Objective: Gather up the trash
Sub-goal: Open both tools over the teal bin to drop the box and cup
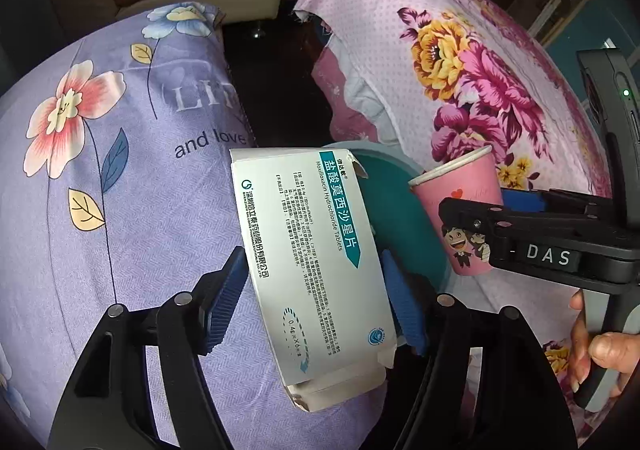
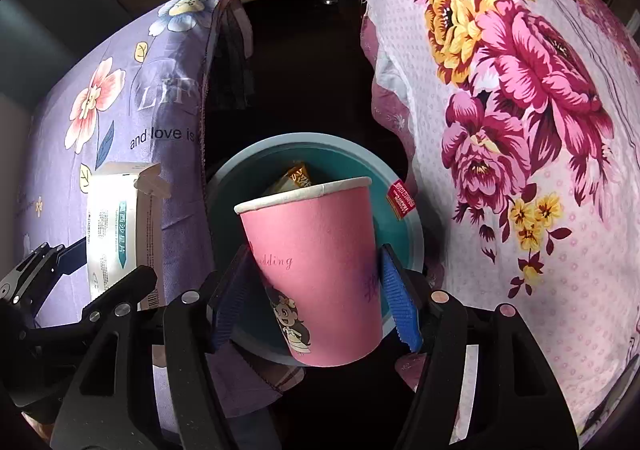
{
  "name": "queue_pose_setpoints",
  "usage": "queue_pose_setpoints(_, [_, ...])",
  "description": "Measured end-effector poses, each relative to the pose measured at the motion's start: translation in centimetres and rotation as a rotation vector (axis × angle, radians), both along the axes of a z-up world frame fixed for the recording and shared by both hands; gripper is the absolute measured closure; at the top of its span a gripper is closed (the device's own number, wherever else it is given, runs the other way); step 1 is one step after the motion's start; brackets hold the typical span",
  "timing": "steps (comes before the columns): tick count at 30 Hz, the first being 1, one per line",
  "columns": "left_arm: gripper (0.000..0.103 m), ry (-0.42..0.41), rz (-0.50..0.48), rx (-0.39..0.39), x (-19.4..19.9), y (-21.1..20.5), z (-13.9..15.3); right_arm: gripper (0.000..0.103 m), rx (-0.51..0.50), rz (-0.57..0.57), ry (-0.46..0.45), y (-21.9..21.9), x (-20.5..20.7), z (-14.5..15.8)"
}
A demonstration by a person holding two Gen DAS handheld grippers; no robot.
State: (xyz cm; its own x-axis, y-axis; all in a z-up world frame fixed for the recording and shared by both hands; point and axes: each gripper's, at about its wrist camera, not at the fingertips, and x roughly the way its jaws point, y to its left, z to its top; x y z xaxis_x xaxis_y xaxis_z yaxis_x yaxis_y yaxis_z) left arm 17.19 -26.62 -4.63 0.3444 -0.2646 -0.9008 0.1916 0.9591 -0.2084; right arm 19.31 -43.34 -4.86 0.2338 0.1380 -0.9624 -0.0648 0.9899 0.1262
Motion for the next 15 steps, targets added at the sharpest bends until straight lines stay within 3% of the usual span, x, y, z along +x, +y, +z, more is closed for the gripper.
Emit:
queue_pose_setpoints(6, [0.024,-0.02,-0.029,0.004,0.4,-1.5,0.2,0.039,0.026,-0.019,0.016,-0.9,0.6,-0.7])
queue_pose_setpoints(10, [0.013,-0.013,-0.015,0.005,0.3,-1.0,0.0,0.031,0.026,-0.026,0.019,-0.7,0.8,-0.8])
queue_pose_setpoints(15, [0.013,0.002,0.011,-0.002,0.2,0.1,0.0,0.028,0.026,-0.032,0.026,-0.5,0.6,-0.7])
